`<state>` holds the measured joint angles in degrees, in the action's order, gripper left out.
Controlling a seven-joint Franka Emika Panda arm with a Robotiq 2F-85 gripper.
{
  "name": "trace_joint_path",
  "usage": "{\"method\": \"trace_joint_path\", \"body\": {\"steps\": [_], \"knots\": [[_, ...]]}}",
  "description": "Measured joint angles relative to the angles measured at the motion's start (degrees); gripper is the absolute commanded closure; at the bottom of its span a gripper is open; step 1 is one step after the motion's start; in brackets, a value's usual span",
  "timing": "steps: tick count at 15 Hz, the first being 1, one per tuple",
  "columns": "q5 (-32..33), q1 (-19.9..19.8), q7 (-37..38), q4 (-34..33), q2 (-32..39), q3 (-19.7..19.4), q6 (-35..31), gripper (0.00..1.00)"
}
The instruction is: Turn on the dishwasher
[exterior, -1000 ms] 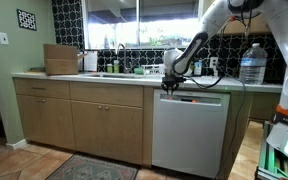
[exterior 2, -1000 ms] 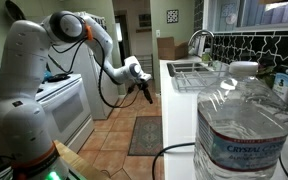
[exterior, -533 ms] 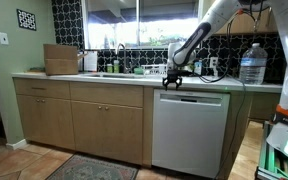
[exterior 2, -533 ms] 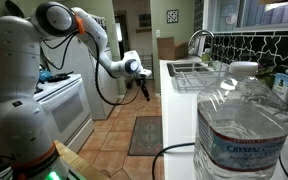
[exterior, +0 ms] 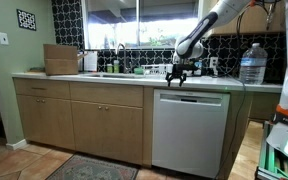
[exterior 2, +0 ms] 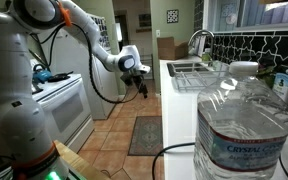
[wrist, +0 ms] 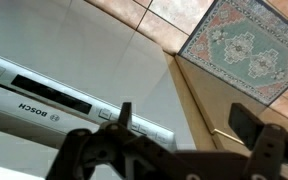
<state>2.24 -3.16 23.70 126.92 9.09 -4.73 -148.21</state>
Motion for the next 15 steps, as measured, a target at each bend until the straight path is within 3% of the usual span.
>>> {"method": "trace_joint_path", "body": {"steps": [4, 15], "knots": [[-7.89, -2.25, -12.85, 4.61, -5.43, 3.26, -0.03, 0.00], [-8.28, -2.76, -13.76, 5.76, -6.60, 4.04, -0.03, 0.00]]}}
